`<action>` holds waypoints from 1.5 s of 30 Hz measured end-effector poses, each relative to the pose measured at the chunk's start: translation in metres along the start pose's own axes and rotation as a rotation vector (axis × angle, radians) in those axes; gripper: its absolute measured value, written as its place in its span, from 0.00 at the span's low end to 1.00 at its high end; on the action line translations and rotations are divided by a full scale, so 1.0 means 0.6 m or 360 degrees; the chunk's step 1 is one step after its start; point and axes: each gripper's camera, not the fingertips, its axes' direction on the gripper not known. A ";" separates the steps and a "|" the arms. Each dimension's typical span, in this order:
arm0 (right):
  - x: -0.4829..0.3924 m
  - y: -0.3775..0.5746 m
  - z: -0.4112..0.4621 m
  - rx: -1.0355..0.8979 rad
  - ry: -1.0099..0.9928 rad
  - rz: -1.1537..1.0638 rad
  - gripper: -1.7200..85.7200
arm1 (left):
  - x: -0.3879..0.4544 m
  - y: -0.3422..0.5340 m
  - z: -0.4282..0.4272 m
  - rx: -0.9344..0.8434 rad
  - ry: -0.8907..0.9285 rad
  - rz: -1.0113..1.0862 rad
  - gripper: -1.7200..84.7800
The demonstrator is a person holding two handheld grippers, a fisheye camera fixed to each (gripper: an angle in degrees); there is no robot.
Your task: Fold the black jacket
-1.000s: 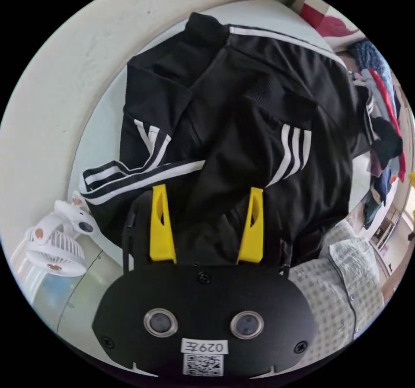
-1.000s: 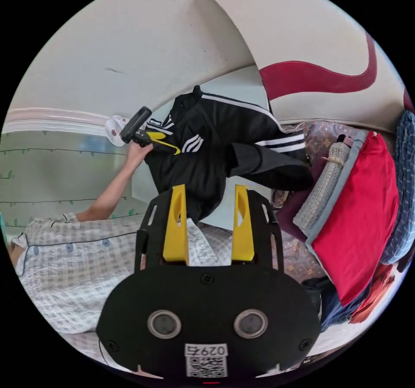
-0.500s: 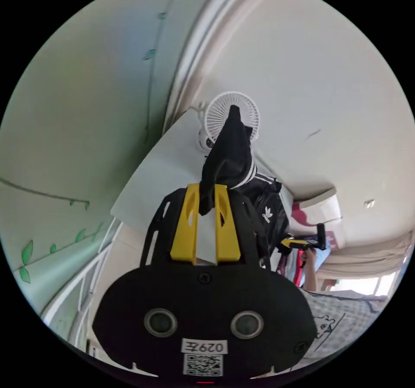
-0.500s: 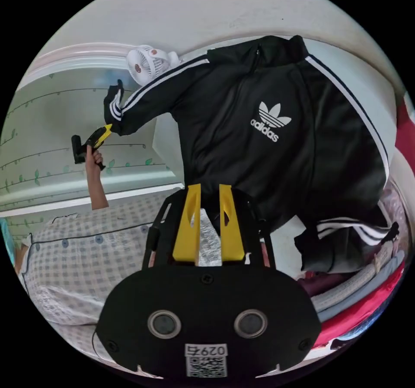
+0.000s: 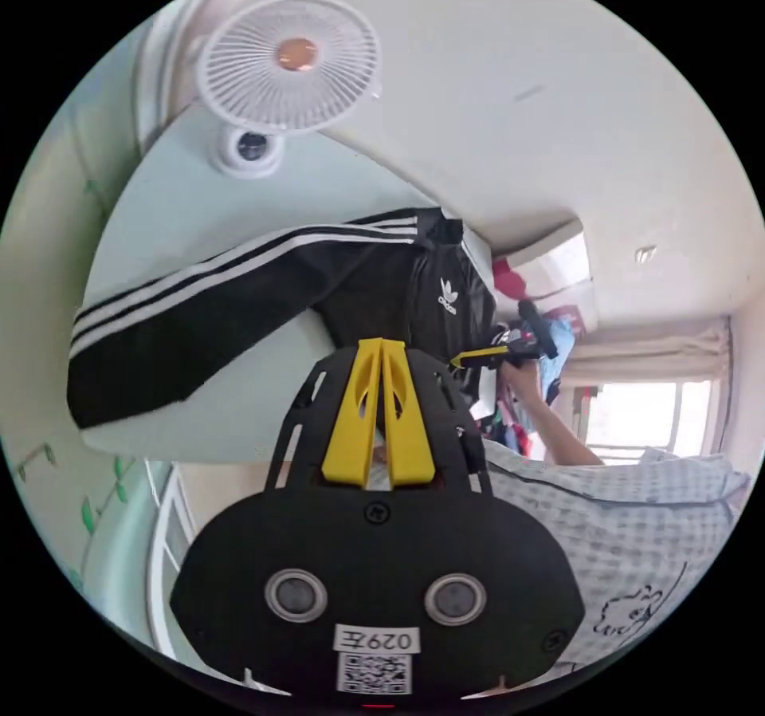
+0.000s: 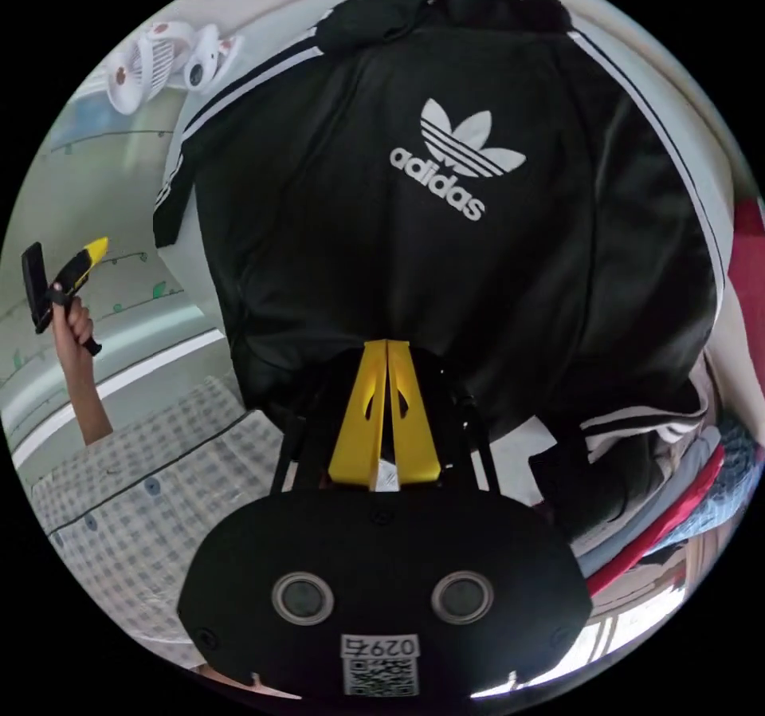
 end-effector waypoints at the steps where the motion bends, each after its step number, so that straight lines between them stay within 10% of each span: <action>1: 0.009 0.006 0.003 0.0037 -0.0062 0.0051 0.01 | 0.044 -0.036 0.041 -0.0065 -0.0133 0.0159 0.01; 9: -0.003 0.036 0.029 0.0309 -0.0150 0.0231 0.01 | 0.240 -0.256 0.339 -0.0587 -0.0684 0.1022 0.02; 13: -0.035 0.026 0.046 0.0342 -0.0102 0.0256 0.01 | 0.241 -0.372 0.364 -0.0524 -0.1533 0.0994 0.03; 19: -0.075 0.004 0.072 0.0411 -0.0170 0.0295 0.01 | 0.236 -0.332 0.200 -0.0125 -0.0479 0.0775 0.03; 28: -0.266 -0.089 0.131 0.0164 0.0463 -0.0047 0.01 | 0.038 -0.073 0.310 -0.0741 -0.0395 0.0303 0.01; 36: -0.303 -0.247 0.076 0.0170 0.0642 0.0020 0.01 | -0.002 -0.193 0.358 -0.0619 -0.0353 0.0403 0.01; 45: -0.428 -0.225 0.005 0.0399 0.0148 -0.0305 0.07 | -0.109 -0.198 0.173 -0.0146 -0.0149 0.0270 0.01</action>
